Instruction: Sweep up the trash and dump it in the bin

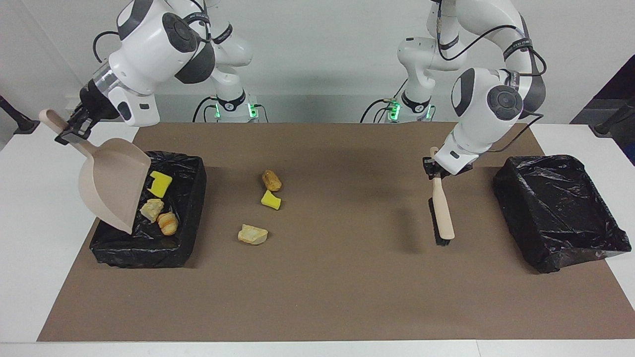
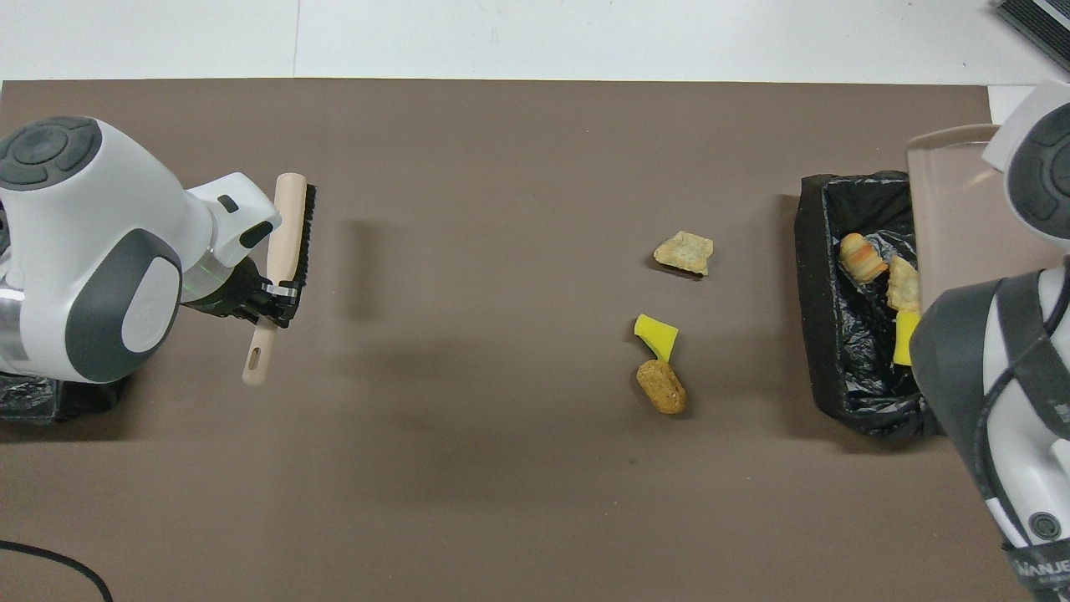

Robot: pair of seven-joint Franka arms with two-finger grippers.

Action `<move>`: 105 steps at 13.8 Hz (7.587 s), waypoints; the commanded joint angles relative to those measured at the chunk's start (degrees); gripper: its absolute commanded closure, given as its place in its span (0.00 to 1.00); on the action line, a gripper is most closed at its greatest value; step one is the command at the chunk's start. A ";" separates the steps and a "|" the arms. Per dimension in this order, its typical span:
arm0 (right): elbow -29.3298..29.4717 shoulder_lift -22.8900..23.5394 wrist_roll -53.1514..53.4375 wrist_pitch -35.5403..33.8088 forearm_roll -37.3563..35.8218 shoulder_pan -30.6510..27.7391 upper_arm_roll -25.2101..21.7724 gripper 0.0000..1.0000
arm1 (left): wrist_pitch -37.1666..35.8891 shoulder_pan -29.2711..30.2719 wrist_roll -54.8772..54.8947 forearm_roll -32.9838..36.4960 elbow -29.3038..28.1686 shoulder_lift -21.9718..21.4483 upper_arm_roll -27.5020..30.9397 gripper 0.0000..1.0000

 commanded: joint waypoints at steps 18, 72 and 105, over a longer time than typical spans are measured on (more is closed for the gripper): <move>0.79 8.75 70.13 4.48 43.28 22.60 1.10 1.00 | -1.40 0.76 0.47 0.76 -0.10 -1.12 -0.35 1.00; 26.73 40.13 117.07 16.61 43.63 39.39 -2.68 0.87 | 10.54 -1.60 -5.24 0.24 -22.12 -10.86 -0.96 1.00; 4.94 3.84 106.61 5.63 44.07 13.03 -2.85 0.00 | 24.18 -27.38 -31.27 -6.54 -32.99 -17.31 -0.44 0.02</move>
